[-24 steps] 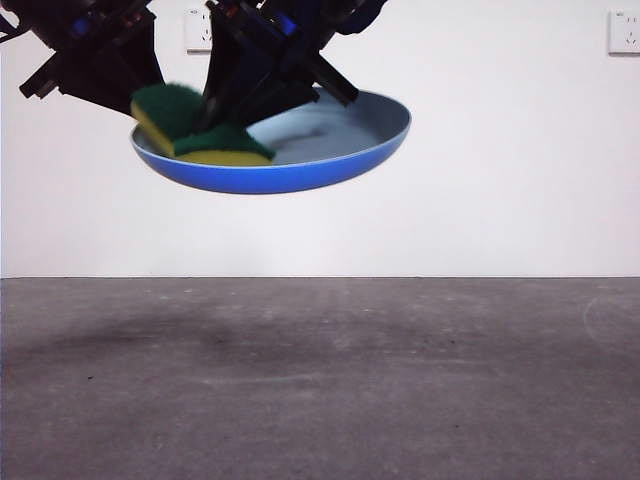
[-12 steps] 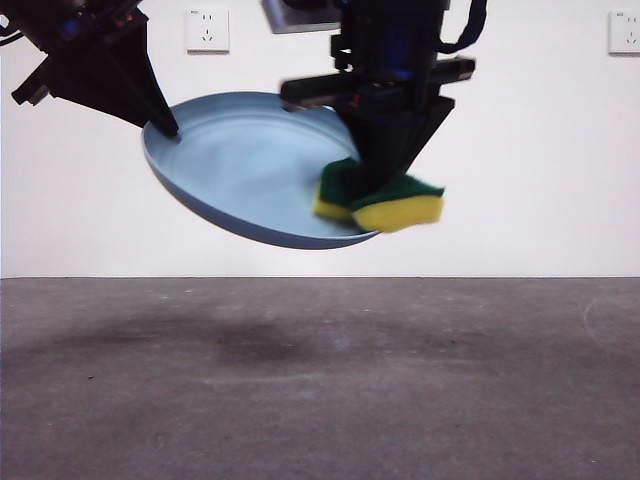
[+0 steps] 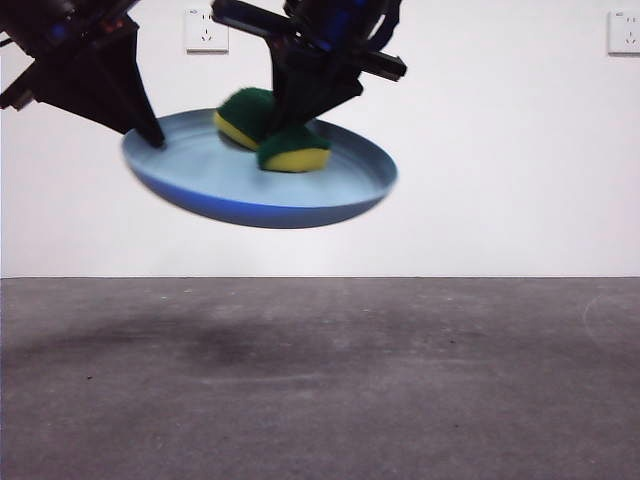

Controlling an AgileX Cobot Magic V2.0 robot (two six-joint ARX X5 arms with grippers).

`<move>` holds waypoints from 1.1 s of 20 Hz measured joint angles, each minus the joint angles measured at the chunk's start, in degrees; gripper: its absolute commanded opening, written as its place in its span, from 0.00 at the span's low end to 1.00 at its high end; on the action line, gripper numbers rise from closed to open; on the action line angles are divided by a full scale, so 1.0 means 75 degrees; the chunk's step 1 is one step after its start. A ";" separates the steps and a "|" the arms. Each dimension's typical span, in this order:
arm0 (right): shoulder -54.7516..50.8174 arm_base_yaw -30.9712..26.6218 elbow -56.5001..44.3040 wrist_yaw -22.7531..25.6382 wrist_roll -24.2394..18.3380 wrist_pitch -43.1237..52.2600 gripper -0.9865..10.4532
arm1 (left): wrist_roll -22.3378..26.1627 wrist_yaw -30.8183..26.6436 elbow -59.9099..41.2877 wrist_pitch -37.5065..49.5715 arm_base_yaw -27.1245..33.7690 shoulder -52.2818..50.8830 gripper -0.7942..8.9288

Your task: Pick up the plate,pick up the cloth,clean the plate with the cloth

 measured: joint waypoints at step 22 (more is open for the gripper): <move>-0.3818 -0.0323 -0.0006 0.0828 0.0029 -0.3430 0.07 | 0.0187 -0.2492 0.0050 0.1510 0.0020 0.3261 0.68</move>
